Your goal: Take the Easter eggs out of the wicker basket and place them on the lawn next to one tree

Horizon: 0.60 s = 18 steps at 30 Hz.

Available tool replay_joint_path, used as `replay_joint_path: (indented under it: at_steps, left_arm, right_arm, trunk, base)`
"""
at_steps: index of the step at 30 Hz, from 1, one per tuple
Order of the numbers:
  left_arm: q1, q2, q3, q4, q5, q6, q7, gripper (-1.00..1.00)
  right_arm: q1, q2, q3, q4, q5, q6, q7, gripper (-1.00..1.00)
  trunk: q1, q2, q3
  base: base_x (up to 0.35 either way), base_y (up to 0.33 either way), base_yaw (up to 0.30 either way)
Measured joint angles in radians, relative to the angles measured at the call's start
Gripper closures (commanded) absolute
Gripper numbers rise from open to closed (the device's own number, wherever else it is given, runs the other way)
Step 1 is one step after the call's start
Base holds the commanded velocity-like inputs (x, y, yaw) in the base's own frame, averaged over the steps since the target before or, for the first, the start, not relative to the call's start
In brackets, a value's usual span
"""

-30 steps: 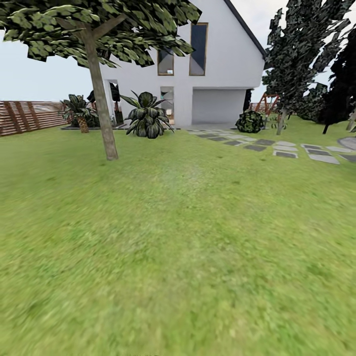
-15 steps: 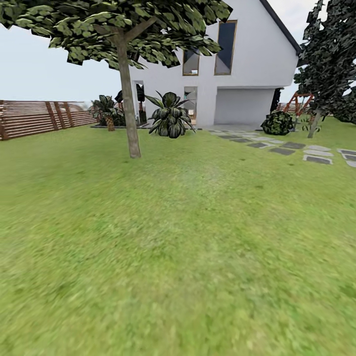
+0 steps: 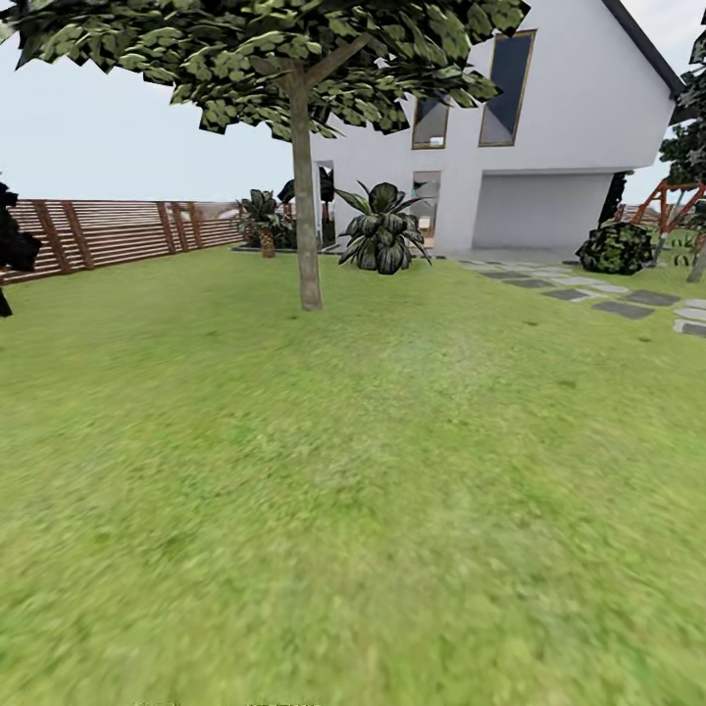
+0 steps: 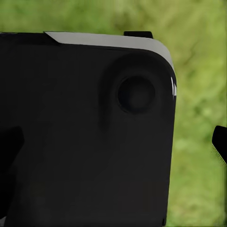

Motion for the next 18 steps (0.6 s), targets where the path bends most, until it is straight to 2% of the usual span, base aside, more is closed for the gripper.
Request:
replay_joint_path:
  at_steps: [18]
  left_arm:
    - [0.0, 0.0, 0.0, 0.0, 0.0, 0.0, 0.0, -1.0]
  right_arm:
    - [0.0, 0.0, 0.0, 0.0, 0.0, 0.0, 0.0, -1.0]
  trunk:
    - [0.0, 0.0, 0.0]
  base:
    - [0.0, 0.0, 0.295]
